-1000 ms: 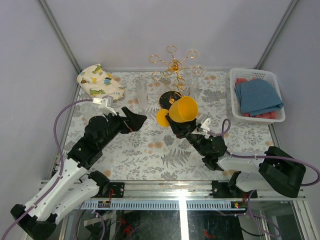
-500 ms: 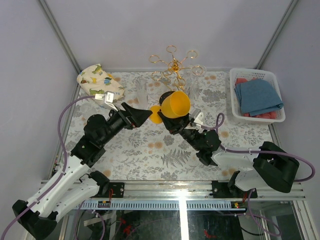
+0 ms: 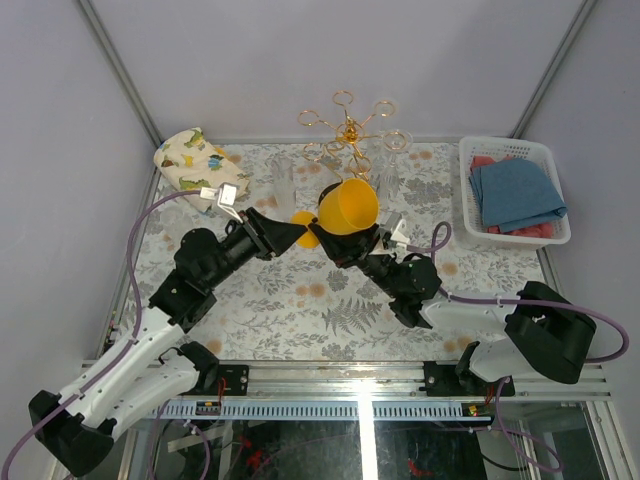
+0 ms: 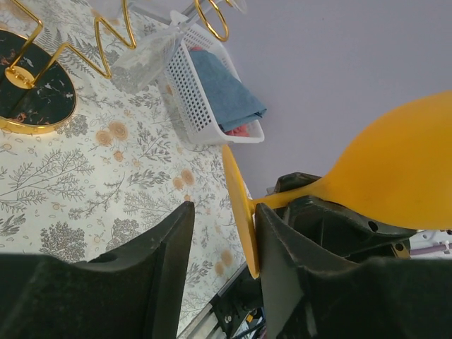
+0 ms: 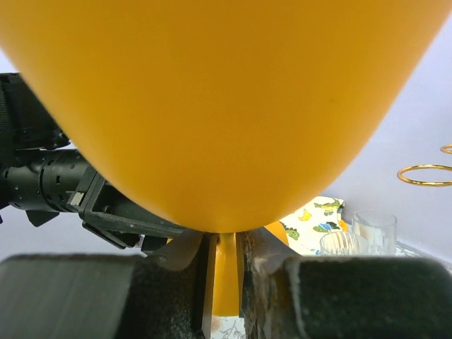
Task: Place the wine glass upside down on the wine glass rack
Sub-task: Turn the wine glass upside down at the wine rack.
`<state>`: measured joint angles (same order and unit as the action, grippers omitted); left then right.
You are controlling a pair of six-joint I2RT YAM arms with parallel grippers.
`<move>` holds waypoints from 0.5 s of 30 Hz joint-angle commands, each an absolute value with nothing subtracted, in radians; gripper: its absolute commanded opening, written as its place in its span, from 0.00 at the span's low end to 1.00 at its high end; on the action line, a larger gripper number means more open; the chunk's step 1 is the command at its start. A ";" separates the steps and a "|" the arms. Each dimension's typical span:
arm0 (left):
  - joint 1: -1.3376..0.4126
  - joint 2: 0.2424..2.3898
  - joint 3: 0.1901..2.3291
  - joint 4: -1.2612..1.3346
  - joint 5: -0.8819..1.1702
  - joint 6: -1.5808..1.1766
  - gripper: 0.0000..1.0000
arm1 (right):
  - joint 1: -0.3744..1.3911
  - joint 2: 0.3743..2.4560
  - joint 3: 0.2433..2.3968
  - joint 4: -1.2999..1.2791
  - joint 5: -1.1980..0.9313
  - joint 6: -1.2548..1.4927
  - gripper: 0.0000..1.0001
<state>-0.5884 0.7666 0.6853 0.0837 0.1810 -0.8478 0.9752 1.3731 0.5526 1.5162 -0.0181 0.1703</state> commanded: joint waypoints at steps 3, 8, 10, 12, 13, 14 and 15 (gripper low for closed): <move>-0.599 0.771 0.700 0.162 0.216 -0.850 0.25 | 0.983 1.370 0.590 1.602 -0.042 0.191 0.00; -0.600 0.767 0.700 0.150 0.209 -0.848 0.00 | 0.982 1.368 0.586 1.578 -0.051 0.175 0.04; -0.600 0.762 0.703 0.141 0.209 -0.838 0.00 | 0.983 1.362 0.576 1.571 -0.053 0.175 0.08; -0.600 0.757 0.710 0.124 0.206 -0.822 0.00 | 0.983 1.352 0.555 1.564 -0.045 0.174 0.18; -0.601 0.755 0.715 0.112 0.203 -0.813 0.00 | 0.983 1.344 0.544 1.560 -0.039 0.172 0.23; -0.600 0.753 0.721 0.102 0.202 -0.803 0.00 | 0.982 1.333 0.527 1.554 -0.029 0.169 0.28; -0.600 0.750 0.725 0.094 0.200 -0.796 0.00 | 0.983 1.324 0.511 1.548 -0.019 0.166 0.33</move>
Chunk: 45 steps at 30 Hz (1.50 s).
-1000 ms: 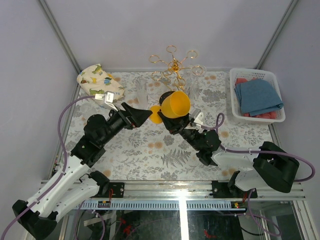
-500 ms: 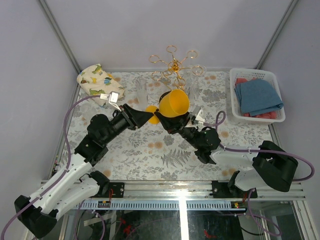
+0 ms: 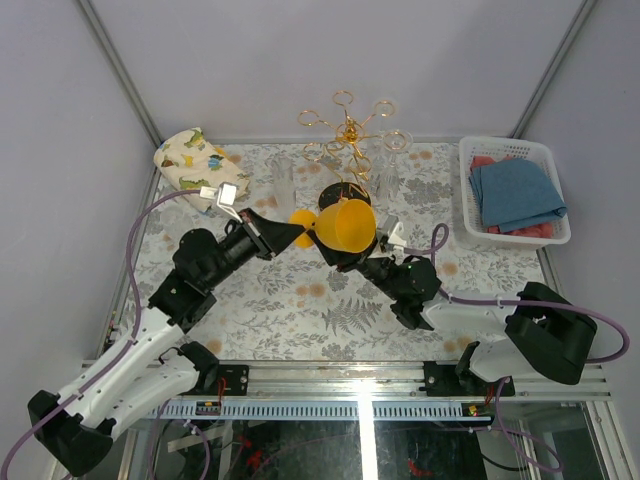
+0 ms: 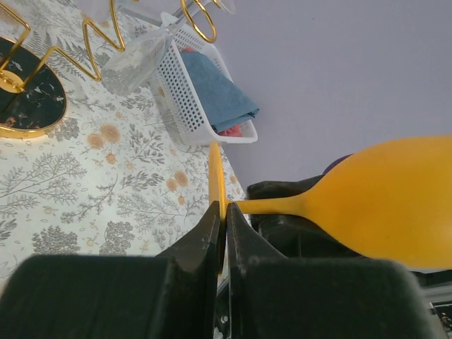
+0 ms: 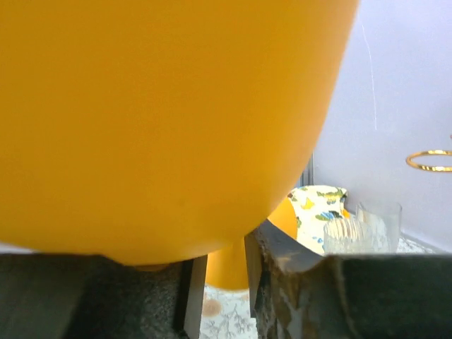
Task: Place the wine glass upside down on the wine glass rack
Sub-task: Turn the wine glass upside down at the wine rack.
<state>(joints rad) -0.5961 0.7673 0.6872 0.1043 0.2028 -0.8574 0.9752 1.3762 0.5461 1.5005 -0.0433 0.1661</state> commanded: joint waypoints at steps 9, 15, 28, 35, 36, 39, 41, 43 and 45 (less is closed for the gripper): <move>-0.600 0.737 0.777 0.000 0.158 -0.696 0.00 | 0.982 1.178 0.315 1.388 0.016 0.152 0.63; -0.599 0.735 0.854 -0.150 0.069 -0.538 0.00 | 0.982 0.963 0.214 1.051 0.094 0.173 0.65; -0.600 0.749 0.989 -0.446 -0.161 -0.137 0.00 | 0.982 0.564 0.405 -0.019 0.485 0.445 0.66; -0.600 0.760 0.982 -0.501 -0.172 -0.031 0.00 | 0.982 0.603 0.712 -0.369 0.480 0.398 0.70; -0.601 0.768 0.980 -0.503 -0.160 -0.023 0.00 | 0.982 0.611 0.751 -0.398 0.440 0.378 0.70; -0.613 0.787 0.975 -0.501 -0.117 0.003 0.00 | 0.983 0.648 0.873 -0.468 0.354 0.318 0.70; -0.638 0.807 0.982 -0.503 -0.115 0.031 0.00 | 0.982 0.679 0.948 -0.510 0.284 0.287 0.70; -0.674 0.829 0.987 -0.506 -0.143 0.051 0.00 | 0.982 0.710 1.011 -0.545 0.223 0.272 0.70; -0.732 0.848 0.987 -0.507 -0.196 0.064 0.00 | 0.983 0.737 1.050 -0.555 0.167 0.262 0.70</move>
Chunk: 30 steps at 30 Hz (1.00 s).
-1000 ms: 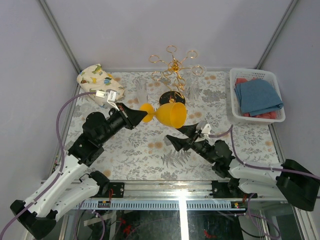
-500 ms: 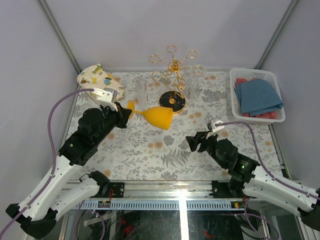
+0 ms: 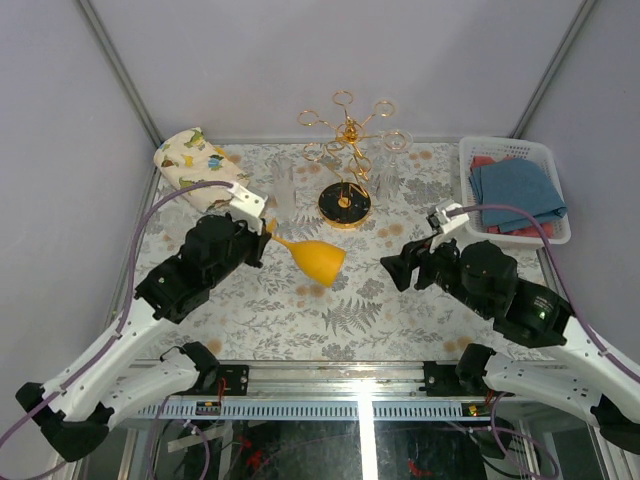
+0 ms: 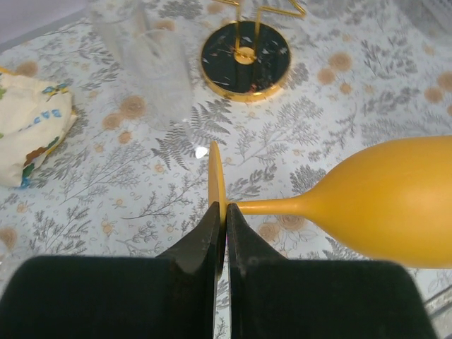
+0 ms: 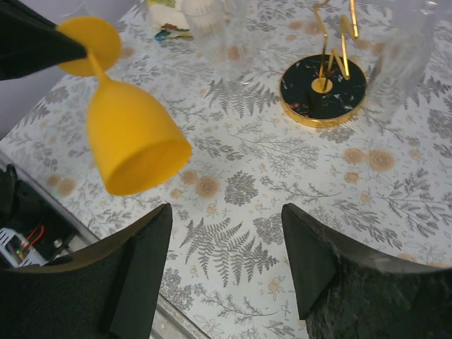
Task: Place the wine glass upside down on the wine glass rack
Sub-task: Turn the wine glass upside down at the wine rack.
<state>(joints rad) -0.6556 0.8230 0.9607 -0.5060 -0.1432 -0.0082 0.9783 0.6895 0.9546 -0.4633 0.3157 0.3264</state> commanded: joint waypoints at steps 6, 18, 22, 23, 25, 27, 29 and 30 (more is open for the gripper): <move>-0.883 0.904 0.997 -0.506 -0.324 0.107 0.00 | 0.983 0.782 1.064 -0.526 0.081 0.175 0.71; -0.985 0.862 0.973 -0.472 -0.129 0.316 0.00 | 0.983 0.637 0.795 -0.136 0.019 -0.126 0.69; -0.985 0.872 0.979 -0.480 -0.076 0.355 0.00 | 0.983 0.659 0.794 -0.114 -0.080 -0.180 0.68; -0.985 0.876 0.983 -0.485 -0.064 0.363 0.00 | 0.983 0.665 0.790 -0.111 -0.108 -0.205 0.68; -0.987 0.882 0.985 -0.491 -0.033 0.373 0.00 | 0.983 0.678 0.784 -0.093 -0.143 -0.223 0.68; -0.988 0.883 0.987 -0.496 0.003 0.382 0.00 | 0.983 0.685 0.774 -0.064 -0.187 -0.258 0.67; -0.988 0.881 0.980 -0.497 0.047 0.389 0.00 | 0.983 0.691 0.761 -0.038 -0.234 -0.302 0.65; -0.989 0.882 0.977 -0.501 0.075 0.393 0.00 | 0.982 0.695 0.759 -0.031 -0.260 -0.317 0.64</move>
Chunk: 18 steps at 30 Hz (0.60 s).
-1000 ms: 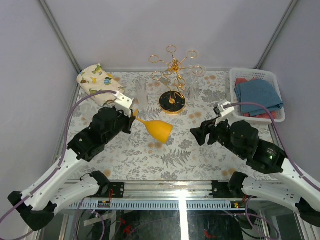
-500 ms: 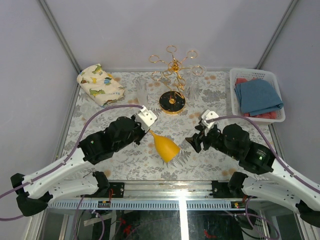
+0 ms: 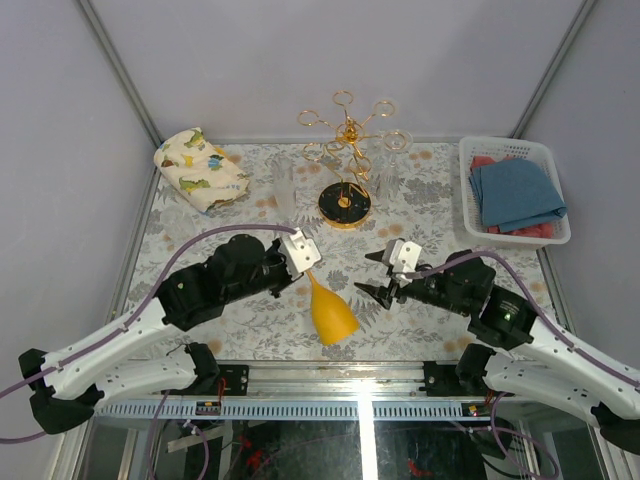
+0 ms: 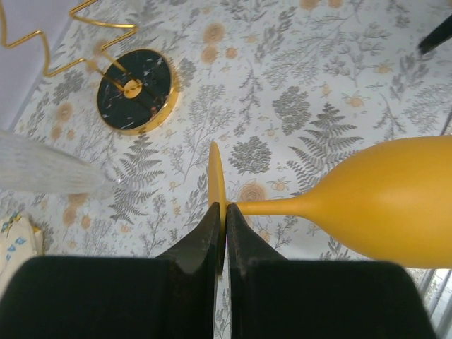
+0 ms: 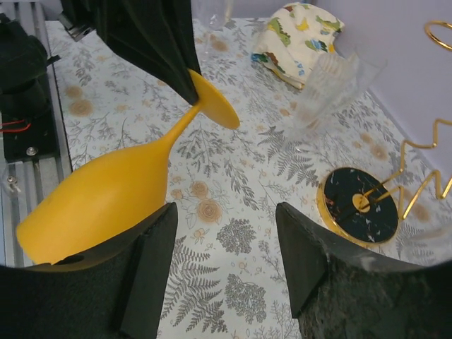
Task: Place the wine glass upside down on the wine glass rack
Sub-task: Turn the wine glass upside down at the wine rack.
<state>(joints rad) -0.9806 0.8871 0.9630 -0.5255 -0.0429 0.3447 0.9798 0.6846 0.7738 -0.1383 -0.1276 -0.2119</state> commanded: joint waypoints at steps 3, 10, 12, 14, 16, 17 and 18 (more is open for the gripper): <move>-0.989 0.895 0.987 -0.522 0.148 0.402 0.00 | 0.982 0.715 0.760 -0.020 -0.350 -0.352 0.63; -0.992 0.905 0.999 -0.541 0.271 0.415 0.00 | 0.982 0.792 0.766 0.010 -0.477 -0.350 0.56; -0.992 0.895 0.990 -0.537 0.301 0.413 0.00 | 0.982 0.805 0.772 0.009 -0.482 -0.351 0.56; -0.993 0.882 0.977 -0.529 0.327 0.413 0.00 | 0.983 0.812 0.768 0.026 -0.481 -0.353 0.56; -0.992 0.873 0.972 -0.525 0.353 0.413 0.00 | 0.983 0.817 0.765 0.037 -0.484 -0.357 0.58; -0.992 0.871 0.971 -0.525 0.365 0.411 0.00 | 0.983 0.822 0.767 0.039 -0.487 -0.359 0.58; -0.994 0.870 0.971 -0.526 0.377 0.413 0.00 | 0.983 0.828 0.769 0.041 -0.489 -0.360 0.58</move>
<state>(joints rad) -0.9833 0.8940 0.9646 -0.5388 0.2897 0.3985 0.9798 0.8204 0.7525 -0.0441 -0.4473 -0.3401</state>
